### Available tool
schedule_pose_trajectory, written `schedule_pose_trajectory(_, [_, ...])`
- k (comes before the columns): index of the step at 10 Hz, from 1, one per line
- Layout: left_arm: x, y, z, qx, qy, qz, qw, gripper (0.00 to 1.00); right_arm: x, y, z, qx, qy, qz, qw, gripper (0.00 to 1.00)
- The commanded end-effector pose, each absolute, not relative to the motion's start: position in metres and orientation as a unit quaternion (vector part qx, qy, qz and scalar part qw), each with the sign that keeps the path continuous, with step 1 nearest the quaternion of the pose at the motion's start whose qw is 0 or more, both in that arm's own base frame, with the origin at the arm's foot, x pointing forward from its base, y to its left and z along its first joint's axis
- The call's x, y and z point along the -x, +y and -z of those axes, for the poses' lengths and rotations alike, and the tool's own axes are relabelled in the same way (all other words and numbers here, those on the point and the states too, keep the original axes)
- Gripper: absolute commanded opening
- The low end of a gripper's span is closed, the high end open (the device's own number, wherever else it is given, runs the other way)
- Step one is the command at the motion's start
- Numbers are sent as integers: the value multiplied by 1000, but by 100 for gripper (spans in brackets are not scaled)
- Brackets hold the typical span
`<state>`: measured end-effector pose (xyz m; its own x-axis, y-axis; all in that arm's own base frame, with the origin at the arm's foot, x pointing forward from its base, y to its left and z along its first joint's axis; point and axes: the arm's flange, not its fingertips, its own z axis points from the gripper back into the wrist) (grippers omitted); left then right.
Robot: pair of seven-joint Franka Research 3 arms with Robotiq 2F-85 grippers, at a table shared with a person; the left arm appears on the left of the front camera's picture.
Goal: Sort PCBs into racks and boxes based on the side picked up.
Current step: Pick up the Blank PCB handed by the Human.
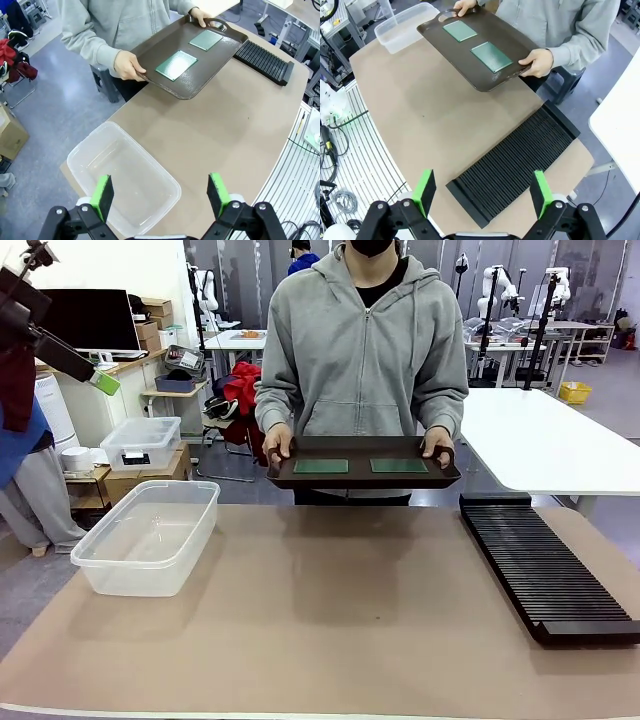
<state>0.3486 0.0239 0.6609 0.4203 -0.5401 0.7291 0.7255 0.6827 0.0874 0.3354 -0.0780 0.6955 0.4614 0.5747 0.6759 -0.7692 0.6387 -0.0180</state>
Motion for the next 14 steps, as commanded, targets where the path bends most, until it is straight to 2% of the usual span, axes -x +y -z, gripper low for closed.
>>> schedule_pose_trajectory(1, [-348,24,-662,121,-384,382,832,100,-335,-79,-696,-146,-332,-399,842,100])
schedule_pose_trajectory(14, [-340,29,-678,110,-398,365,834,100,-335,-79,-696,-146,-332,-399,842,100])
